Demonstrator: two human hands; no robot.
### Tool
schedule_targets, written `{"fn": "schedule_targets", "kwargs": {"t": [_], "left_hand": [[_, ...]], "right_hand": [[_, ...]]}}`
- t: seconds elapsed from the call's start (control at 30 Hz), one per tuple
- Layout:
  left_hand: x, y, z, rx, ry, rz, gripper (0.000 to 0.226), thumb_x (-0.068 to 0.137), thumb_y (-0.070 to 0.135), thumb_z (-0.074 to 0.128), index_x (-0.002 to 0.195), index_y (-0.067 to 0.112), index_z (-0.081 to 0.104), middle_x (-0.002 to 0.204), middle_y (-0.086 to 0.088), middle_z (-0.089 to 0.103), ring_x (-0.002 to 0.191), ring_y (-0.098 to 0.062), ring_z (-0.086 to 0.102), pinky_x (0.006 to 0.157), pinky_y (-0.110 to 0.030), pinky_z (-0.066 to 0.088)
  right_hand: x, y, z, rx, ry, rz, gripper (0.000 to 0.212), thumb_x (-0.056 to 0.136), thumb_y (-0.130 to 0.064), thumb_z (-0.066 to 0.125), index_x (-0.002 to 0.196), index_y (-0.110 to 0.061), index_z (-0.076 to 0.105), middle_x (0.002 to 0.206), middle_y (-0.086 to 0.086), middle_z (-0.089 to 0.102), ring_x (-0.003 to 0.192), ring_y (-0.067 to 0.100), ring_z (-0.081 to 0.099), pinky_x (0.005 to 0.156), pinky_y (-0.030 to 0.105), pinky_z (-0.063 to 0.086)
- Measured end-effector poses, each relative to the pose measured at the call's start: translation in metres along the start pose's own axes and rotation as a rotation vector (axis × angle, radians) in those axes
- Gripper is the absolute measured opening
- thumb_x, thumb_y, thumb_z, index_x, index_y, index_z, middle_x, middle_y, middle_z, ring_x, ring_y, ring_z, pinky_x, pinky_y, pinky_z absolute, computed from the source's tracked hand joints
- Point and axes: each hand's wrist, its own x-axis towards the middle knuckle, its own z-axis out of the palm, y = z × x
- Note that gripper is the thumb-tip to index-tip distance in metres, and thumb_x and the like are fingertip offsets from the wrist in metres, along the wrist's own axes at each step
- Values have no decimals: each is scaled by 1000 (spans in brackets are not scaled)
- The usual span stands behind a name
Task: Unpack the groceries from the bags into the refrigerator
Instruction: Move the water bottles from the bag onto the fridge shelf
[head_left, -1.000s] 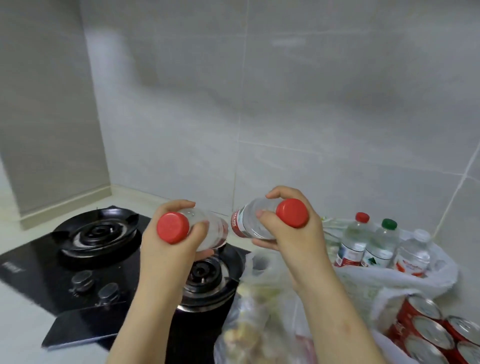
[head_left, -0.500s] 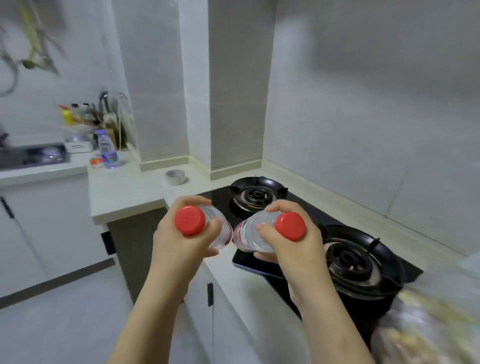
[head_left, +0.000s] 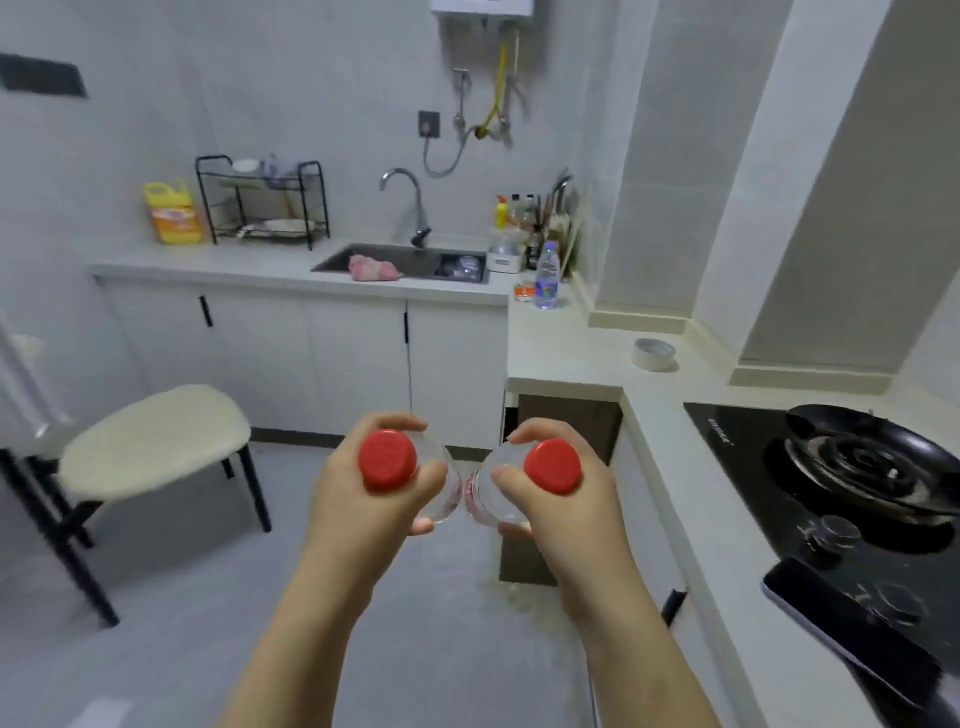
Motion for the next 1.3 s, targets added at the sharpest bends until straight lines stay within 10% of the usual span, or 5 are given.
{"fn": "schedule_targets", "kwargs": {"t": [0.6,0.9,1.3], "left_hand": [[-113,28,-225,145,777,9,27,56,22,66,80,34,65,81,8,61,85,-25,62,58,-43,59],[-127,47,-356,253,1009,52,29,73,2,70,81,29,64,84,-12,57,75,-23,57,56,-43,59],[-162,91,-523,317,1298,310,29,72,3,74,82,28,64,66,21,56,65,-7,58,60,-47,59]], "right_hand": [[-87,-15,228,114,-817,-31,28,60,-24,67,84,-36,63,87,-9,59,81,8,60,78,48,56],[-130,-40,372,222,-991,-126,28,61,-20,68,80,-41,62,86,-15,58,81,7,59,79,48,55],[-217,-96,545,496,-1092,-246,25,60,-20,68,81,-33,64,84,-17,61,90,16,61,84,50,52]]}}
